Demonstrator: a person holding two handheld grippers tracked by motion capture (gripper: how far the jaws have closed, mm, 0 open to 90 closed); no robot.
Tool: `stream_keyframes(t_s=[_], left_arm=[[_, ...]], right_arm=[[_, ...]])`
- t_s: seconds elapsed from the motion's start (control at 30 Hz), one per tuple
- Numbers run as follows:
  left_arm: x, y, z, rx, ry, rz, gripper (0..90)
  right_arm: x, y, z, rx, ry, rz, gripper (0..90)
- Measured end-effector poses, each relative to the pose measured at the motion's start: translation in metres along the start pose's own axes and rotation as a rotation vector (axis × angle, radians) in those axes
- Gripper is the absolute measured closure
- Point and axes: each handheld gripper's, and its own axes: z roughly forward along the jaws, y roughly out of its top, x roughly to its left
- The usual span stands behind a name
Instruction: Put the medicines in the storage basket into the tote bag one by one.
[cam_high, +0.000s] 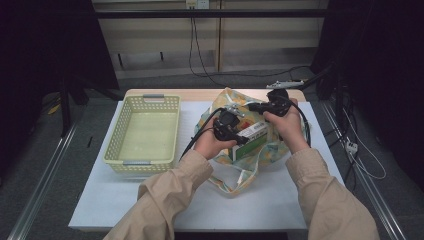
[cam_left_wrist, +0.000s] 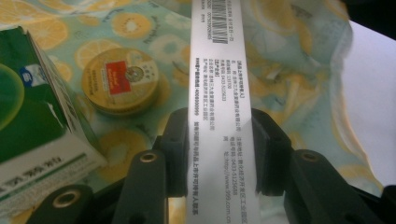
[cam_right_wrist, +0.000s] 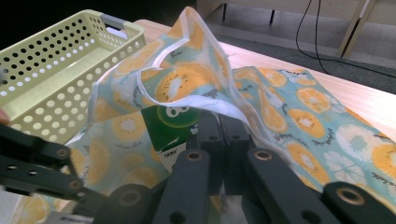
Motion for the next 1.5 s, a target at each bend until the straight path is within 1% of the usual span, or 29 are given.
stream_keyframes(t_s=[0.03, 0.13, 0.17, 0.2, 0.23, 0.27, 0.4, 0.43, 0.5, 0.57, 0.6, 0.67, 0.7, 0.73, 0.87, 0.93, 0.97, 1.0, 1.03, 1.07, 1.1, 1.13, 1.2, 1.27, 1.3, 1.37, 1.4, 1.43, 1.5], left_arm=[[0.001, 0.002, 0.002, 0.004, 0.009, -0.004, 62.8], [0.005, 0.002, 0.006, -0.002, 0.006, -0.030, 62.8], [0.005, 0.002, 0.007, -0.003, 0.008, -0.031, 62.8], [0.006, 0.001, 0.009, 0.004, 0.011, -0.035, 62.8], [0.007, 0.001, 0.010, 0.017, 0.013, -0.029, 62.8], [0.007, 0.001, 0.011, 0.003, 0.018, -0.048, 62.8], [0.010, 0.003, 0.016, -0.035, 0.014, -0.074, 62.8], [0.011, 0.005, 0.017, -0.034, 0.012, -0.081, 62.7], [0.012, 0.008, 0.020, -0.030, 0.021, -0.076, 62.8], [0.013, 0.011, 0.022, -0.043, 0.030, -0.085, 62.8], [0.014, 0.013, 0.024, -0.038, 0.034, -0.080, 62.7], [0.014, 0.016, 0.029, -0.050, 0.033, -0.079, 62.7], [0.014, 0.018, 0.031, -0.051, 0.048, -0.079, 62.6], [0.014, 0.019, 0.033, -0.060, 0.035, -0.075, 62.6], [0.012, 0.025, 0.044, -0.077, 0.039, -0.068, 62.2], [0.014, 0.025, 0.047, -0.102, 0.044, -0.074, 61.8], [0.015, 0.025, 0.048, -0.113, 0.039, -0.092, 60.5], [0.016, 0.024, 0.049, -0.117, 0.051, -0.090, 56.0], [0.016, 0.023, 0.050, -0.101, 0.068, -0.089, 44.6], [0.016, 0.022, 0.049, -0.084, 0.074, -0.097, 33.0], [0.017, 0.021, 0.047, -0.079, 0.069, -0.100, 28.0], [0.017, 0.018, 0.043, -0.078, 0.056, -0.089, 28.2], [0.017, 0.014, 0.035, -0.083, 0.066, -0.074, 25.7], [0.018, 0.009, 0.025, -0.084, 0.054, -0.083, 20.0], [0.018, 0.005, 0.019, -0.084, 0.054, -0.073, 19.5], [0.017, -0.002, 0.009, -0.098, 0.045, -0.080, 18.0], [0.016, -0.007, 0.004, -0.101, 0.041, -0.079, 17.3], [0.015, -0.011, -0.001, -0.091, 0.038, -0.077, 16.5], [0.013, -0.020, -0.009, -0.100, 0.038, -0.069, 14.9]], right_arm=[[-0.001, 0.001, -0.001, 0.001, -0.002, 0.000, 89.7], [-0.004, 0.004, -0.007, -0.006, -0.011, 0.000, 89.7], [-0.006, 0.005, -0.009, -0.009, -0.013, 0.002, 89.7], [-0.007, 0.006, -0.010, -0.013, -0.015, 0.004, 89.7], [-0.008, 0.006, -0.011, -0.014, -0.015, 0.004, 89.7], [-0.009, 0.006, -0.012, -0.014, -0.014, 0.006, 89.7], [-0.009, 0.005, -0.010, -0.011, -0.015, 0.007, 89.7], [-0.008, 0.005, -0.009, -0.011, -0.013, 0.006, 89.7], [-0.006, 0.006, -0.008, -0.014, -0.007, 0.006, 89.7], [-0.005, 0.006, -0.008, -0.012, -0.007, 0.000, 89.7], [-0.005, 0.006, -0.008, -0.012, -0.007, 0.001, 89.7], [-0.006, 0.005, -0.008, -0.013, -0.009, 0.004, 89.7], [-0.006, 0.005, -0.009, -0.014, -0.011, 0.006, 89.7], [-0.007, 0.005, -0.009, -0.016, -0.015, 0.008, 89.7], [-0.009, 0.004, -0.010, -0.009, -0.020, 0.012, 89.7], [-0.010, 0.004, -0.010, -0.006, -0.025, 0.011, 89.7], [-0.010, 0.004, -0.010, -0.005, -0.024, 0.010, 89.7], [-0.010, 0.004, -0.010, -0.006, -0.024, 0.011, 89.7], [-0.011, 0.003, -0.009, -0.004, -0.027, 0.013, 89.7], [-0.011, 0.003, -0.009, -0.004, -0.027, 0.013, 89.7], [-0.011, 0.003, -0.008, -0.006, -0.025, 0.015, 89.7], [-0.011, 0.002, -0.008, -0.004, -0.025, 0.016, 89.7], [-0.011, 0.002, -0.006, -0.004, -0.022, 0.016, 89.7], [-0.010, 0.001, -0.005, -0.004, -0.021, 0.014, 89.7], [-0.009, 0.000, -0.005, -0.003, -0.021, 0.014, 89.6], [-0.009, -0.002, -0.003, 0.001, -0.019, 0.014, 89.7], [-0.008, -0.003, -0.003, 0.001, -0.019, 0.016, 89.7], [-0.008, -0.004, -0.002, 0.001, -0.016, 0.017, 89.7], [-0.007, -0.007, -0.001, 0.006, -0.015, 0.018, 89.7]])
